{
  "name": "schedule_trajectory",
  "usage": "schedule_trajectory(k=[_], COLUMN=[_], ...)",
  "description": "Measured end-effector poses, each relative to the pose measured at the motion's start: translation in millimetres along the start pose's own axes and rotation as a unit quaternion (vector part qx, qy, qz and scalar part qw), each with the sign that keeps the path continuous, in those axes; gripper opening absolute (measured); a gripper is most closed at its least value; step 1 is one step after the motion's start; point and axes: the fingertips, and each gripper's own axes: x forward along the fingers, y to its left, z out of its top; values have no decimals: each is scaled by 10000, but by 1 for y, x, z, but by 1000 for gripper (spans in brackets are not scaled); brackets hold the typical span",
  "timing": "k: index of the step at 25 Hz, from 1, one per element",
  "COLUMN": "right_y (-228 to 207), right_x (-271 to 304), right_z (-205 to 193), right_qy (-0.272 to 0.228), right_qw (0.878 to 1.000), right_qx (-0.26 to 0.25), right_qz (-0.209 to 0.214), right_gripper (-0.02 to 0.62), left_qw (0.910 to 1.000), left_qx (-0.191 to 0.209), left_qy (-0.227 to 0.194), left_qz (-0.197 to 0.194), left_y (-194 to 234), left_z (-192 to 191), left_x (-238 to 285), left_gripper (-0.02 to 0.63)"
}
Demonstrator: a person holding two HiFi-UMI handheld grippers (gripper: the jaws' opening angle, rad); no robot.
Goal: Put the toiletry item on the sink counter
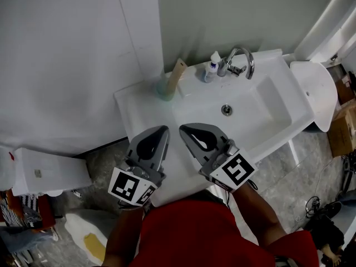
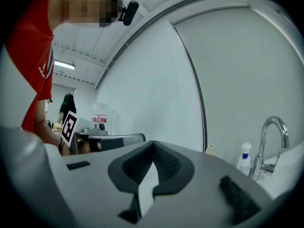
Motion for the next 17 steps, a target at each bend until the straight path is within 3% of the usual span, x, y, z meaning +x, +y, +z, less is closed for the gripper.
schedule_trajectory(k=[17], right_y=[1], right_x=[-2], right_z=[3], right_qy=[16], right_qw=[10000], right_qx=[-75], right_qz=[45], right_gripper=[28], left_qw=[9999], left_qx=[41], left_qy=[-5], left_qz=[-94], left_y=[-4], left_z=[1], left_x=[4], left_gripper=[17])
